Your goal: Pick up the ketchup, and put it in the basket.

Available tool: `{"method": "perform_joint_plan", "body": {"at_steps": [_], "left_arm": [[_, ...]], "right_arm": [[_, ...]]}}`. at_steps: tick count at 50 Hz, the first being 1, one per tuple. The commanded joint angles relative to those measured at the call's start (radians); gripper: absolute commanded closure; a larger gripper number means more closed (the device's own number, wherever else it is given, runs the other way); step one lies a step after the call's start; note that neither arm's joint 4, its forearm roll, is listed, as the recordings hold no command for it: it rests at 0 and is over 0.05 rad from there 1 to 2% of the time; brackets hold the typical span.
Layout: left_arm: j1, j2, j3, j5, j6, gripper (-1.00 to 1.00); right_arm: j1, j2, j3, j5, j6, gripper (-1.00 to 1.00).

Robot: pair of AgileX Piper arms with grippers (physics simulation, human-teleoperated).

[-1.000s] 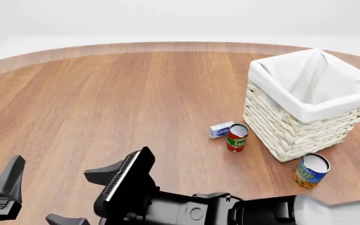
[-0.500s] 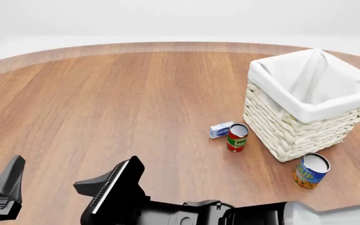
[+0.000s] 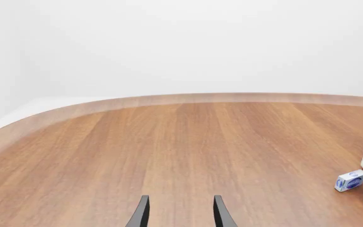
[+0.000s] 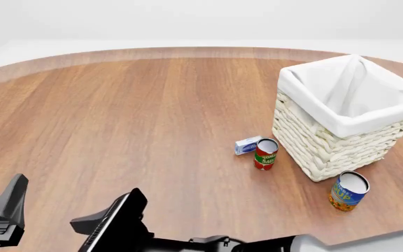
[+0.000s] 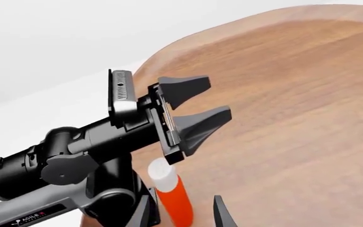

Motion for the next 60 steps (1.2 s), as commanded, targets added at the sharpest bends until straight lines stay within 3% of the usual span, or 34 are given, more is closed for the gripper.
{"method": "perform_joint_plan", "body": {"at_steps": [1,60], "left_arm": [[0.000,0.000,0.000,0.000,0.000,-1.00],[0.000,0.000,0.000,0.000,0.000,-1.00]], "right_arm": [[0.013,0.033,-0.018,-0.015,0.019,-1.00],[0.063,0.190,-0.136,0.002,0.067,-1.00]]}}
